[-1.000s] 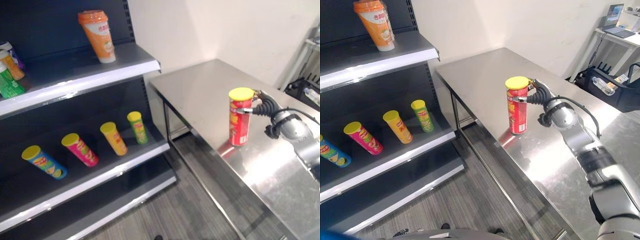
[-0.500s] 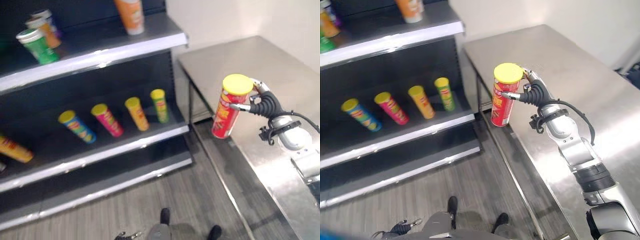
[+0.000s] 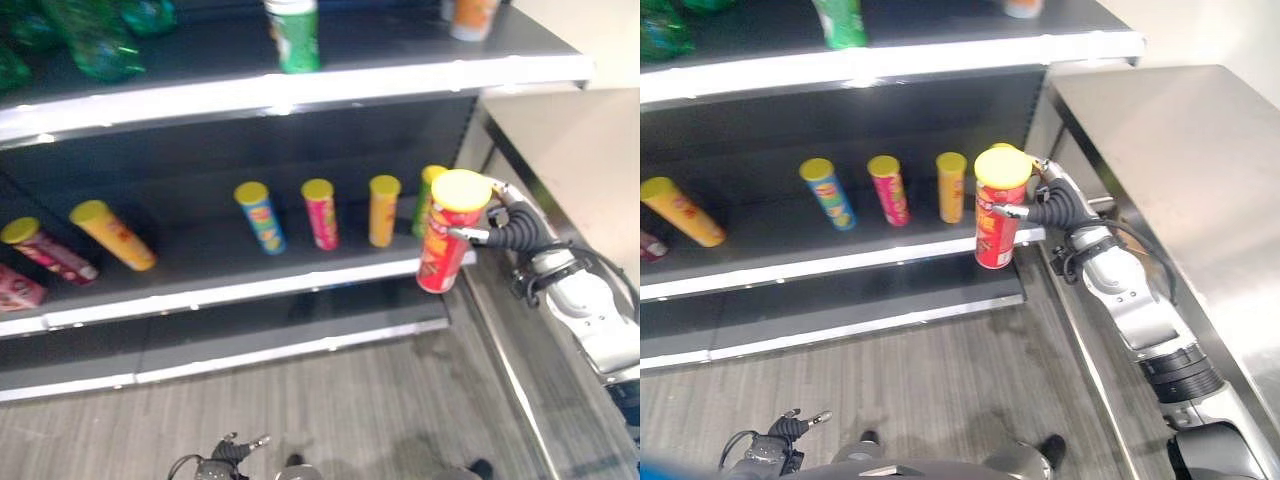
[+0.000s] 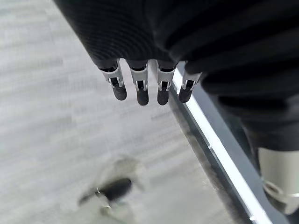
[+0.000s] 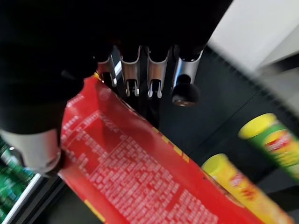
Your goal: Put the goods on the table back onto the shelves and tidy them up.
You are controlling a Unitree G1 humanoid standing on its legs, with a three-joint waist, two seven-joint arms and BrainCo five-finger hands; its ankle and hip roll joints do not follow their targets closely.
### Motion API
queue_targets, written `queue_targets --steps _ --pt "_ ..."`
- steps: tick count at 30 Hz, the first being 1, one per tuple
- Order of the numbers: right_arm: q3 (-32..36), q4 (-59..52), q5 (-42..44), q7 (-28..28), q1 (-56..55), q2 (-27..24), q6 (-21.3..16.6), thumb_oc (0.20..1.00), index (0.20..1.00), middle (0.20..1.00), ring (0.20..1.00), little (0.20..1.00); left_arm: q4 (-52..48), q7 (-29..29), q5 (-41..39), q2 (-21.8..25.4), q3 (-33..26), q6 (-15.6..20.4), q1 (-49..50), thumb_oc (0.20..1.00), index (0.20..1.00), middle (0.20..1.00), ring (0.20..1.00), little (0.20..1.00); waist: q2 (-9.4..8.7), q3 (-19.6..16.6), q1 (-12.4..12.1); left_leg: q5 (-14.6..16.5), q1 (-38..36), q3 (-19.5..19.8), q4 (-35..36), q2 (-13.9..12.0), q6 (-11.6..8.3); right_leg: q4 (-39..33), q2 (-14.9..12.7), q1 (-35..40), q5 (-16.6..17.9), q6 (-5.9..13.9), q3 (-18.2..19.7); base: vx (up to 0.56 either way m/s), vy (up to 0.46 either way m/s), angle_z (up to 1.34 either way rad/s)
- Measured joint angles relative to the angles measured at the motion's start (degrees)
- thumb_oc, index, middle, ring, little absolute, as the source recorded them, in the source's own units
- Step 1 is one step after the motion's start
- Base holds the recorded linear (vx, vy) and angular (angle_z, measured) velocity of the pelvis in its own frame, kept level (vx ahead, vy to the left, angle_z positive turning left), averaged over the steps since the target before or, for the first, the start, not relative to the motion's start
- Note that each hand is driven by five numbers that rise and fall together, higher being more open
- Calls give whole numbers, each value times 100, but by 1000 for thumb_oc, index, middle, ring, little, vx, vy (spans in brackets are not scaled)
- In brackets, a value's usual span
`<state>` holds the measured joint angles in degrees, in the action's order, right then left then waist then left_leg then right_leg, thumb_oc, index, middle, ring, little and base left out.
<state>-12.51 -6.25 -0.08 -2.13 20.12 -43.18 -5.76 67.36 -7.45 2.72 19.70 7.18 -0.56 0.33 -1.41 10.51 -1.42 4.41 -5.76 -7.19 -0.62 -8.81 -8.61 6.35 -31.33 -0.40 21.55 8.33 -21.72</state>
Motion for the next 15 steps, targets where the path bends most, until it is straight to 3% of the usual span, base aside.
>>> queue_targets --steps 1,2,3,4,5,6,7,8,9,10,11,12,13,15 --pt "-16 5 -3 7 4 -5 -4 200 200 200 200 200 -38 -12 29 119 32 -16 -3 1000 1000 1000 1000 1000 -44 -8 -10 -23 14 -39 11 81 53 -56 190 -74 -385 207 100 -98 403 10" --pt "-3 3 -2 0 9 42 -3 200 200 200 200 200 -31 3 50 261 29 -18 4 1000 1000 1000 1000 1000 -234 -13 26 -12 213 -90 -213 196 119 -77 357 -176 -34 -41 340 -93 301 -3" --pt "-31 56 -3 -30 115 167 58 200 200 200 200 200 58 35 81 244 -56 -34 15 1000 1000 1000 1000 1000 -225 49 52 281 605 -309 -880 200 400 -68 339 -270 420 -578 805 -81 270 17" --pt "-41 33 -1 -33 116 138 57 200 200 200 200 200 37 48 82 186 11 -35 44 1000 1000 1000 1000 1000 -132 24 177 308 596 -315 -657 323 526 -8 334 -316 730 -698 968 -62 266 -2" --pt "-71 26 -1 -39 110 172 46 200 200 200 200 200 44 42 83 159 70 -31 56 1000 1000 1000 1000 1000 -101 28 196 23 238 -335 -215 326 519 203 351 -492 580 -556 1064 -40 206 0" --pt "-143 22 -1 -37 112 172 26 200 200 200 200 200 -11 45 85 159 93 -45 38 1000 1000 1000 1000 1000 -36 43 201 -63 192 -373 -107 214 568 403 665 -553 -265 -53 1032 -17 120 -13" --pt "-200 3 1 -29 134 131 16 200 200 200 200 200 -23 45 87 156 86 -46 7 1000 1000 1000 1000 1000 76 97 197 -79 154 -330 -47 77 572 623 1098 -572 -1046 -30 997 1 94 -4" --pt "-265 -1 1 -23 149 138 15 200 200 200 200 200 0 45 87 168 83 -73 -9 1000 1000 1000 1000 1000 123 127 200 -171 76 -324 87 -47 546 848 1552 -612 -1613 -177 1021 24 61 10" --pt "-292 -46 3 -11 156 128 10 200 200 200 200 200 -9 53 87 180 89 -84 -7 1000 1000 1000 1000 1000 76 96 215 -262 36 -309 213 -15 530 869 1961 -593 -1789 -140 935 33 49 9" --pt "-514 -34 6 -14 422 133 -20 200 200 200 200 200 -70 75 86 103 86 -92 3 1000 1000 1000 1000 1000 -9 87 205 -306 -70 -298 304 17 497 765 2777 -519 -2456 -203 1079 16 -23 18" --pt "-556 -48 7 5 468 114 -43 200 200 200 200 200 -83 110 86 51 104 -90 6 1000 1000 1000 1000 1000 -60 53 231 -319 -102 -269 349 99 481 480 2939 -386 -2494 -433 998 -22 -53 14" --pt "-567 -70 6 12 520 90 -69 200 200 200 200 200 -150 118 81 -36 119 -88 41 1000 1000 1000 1000 1000 -105 16 214 -334 -157 -248 396 203 463 182 2929 -205 -2535 -771 889 -25 -41 11" --pt "-626 -64 8 -6 648 142 -65 200 200 200 200 200 -243 127 78 -220 154 -82 108 1000 1000 1000 1000 1000 66 -8 198 -360 -141 -189 422 194 488 -166 3030 -37 -2361 -671 952 24 -55 1" --pt "-717 -43 9 -9 890 137 -77 200 200 200 200 200 -245 122 74 -367 146 -83 110 1000 1000 1000 1000 1000 210 -32 199 -434 -21 -139 468 150 410 -565 3126 -20 -2101 -759 926 73 -56 1"
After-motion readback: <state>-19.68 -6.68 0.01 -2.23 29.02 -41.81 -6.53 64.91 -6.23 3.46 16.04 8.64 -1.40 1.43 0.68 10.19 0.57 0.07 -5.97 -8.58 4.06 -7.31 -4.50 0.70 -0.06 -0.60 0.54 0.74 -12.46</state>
